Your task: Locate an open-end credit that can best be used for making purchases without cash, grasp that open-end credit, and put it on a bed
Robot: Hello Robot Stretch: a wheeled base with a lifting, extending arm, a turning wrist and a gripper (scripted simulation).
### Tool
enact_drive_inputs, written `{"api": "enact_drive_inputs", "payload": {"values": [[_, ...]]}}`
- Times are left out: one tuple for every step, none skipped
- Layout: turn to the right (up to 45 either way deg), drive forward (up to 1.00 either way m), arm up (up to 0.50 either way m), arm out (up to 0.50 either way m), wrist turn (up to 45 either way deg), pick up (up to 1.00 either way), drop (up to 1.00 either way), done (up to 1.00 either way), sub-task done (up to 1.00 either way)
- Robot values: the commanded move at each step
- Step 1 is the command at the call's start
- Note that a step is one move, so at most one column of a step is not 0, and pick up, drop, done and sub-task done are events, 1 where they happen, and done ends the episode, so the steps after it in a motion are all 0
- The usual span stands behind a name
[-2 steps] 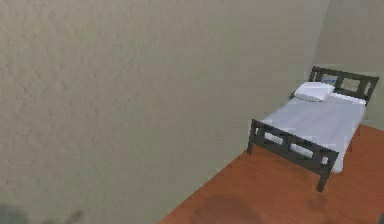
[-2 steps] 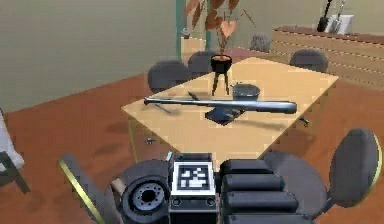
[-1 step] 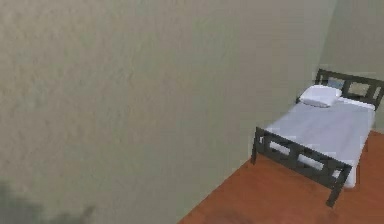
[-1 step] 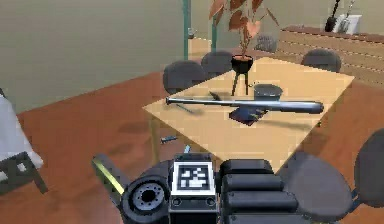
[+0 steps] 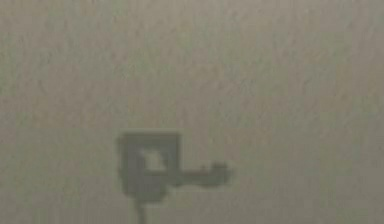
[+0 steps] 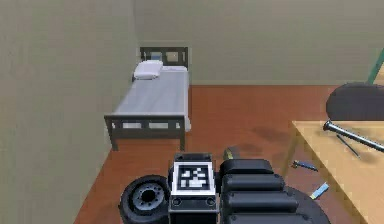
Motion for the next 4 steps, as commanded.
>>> {"api": "enact_drive_inputs", "payload": {"values": [[-24.0, 0.0, 0.0, 0.0, 0.0, 0.0, 0.0, 0.0, 0.0], [0.0, 0.05, 0.0, 0.0, 0.0, 0.0, 0.0, 0.0, 0.0], [-45.0, 0.0, 0.0, 0.0, 0.0, 0.0, 0.0, 0.0, 0.0], [-27.0, 0.0, 0.0, 0.0, 0.0, 0.0, 0.0, 0.0, 0.0]]}}
